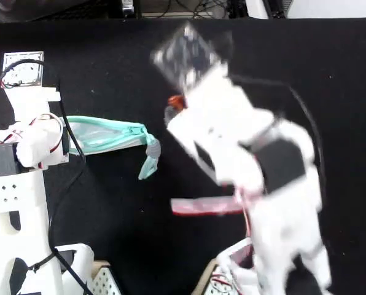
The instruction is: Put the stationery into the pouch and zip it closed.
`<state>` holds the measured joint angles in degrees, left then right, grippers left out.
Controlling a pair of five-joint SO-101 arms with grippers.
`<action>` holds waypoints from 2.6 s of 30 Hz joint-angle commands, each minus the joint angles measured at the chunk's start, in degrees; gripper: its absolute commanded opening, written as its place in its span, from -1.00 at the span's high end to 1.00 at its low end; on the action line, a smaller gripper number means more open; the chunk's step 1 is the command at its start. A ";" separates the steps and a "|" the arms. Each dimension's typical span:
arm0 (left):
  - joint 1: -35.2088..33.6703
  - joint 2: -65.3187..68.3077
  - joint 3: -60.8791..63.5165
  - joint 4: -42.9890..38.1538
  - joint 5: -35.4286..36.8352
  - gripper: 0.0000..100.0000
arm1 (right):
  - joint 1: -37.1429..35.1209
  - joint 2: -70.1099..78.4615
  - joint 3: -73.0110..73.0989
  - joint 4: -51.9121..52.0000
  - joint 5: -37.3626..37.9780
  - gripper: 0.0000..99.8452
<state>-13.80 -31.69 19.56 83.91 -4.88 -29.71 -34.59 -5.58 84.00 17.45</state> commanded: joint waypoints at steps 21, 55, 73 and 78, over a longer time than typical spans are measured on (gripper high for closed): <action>-1.36 1.14 4.35 -2.37 -0.88 0.94 | -26.99 -35.47 45.67 -65.58 -0.44 0.97; -1.36 1.23 4.70 -2.29 -0.88 0.94 | -19.16 -23.87 65.19 -72.88 -0.35 0.90; -1.36 1.23 4.79 -2.46 -0.88 0.93 | -9.76 -30.46 34.15 -23.21 -0.62 0.56; -1.36 1.23 4.79 -2.64 -0.88 0.93 | -9.23 -34.07 49.19 -25.32 -0.26 0.56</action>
<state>-13.80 -31.69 19.65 83.82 -4.88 -40.00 -66.42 37.41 61.14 17.27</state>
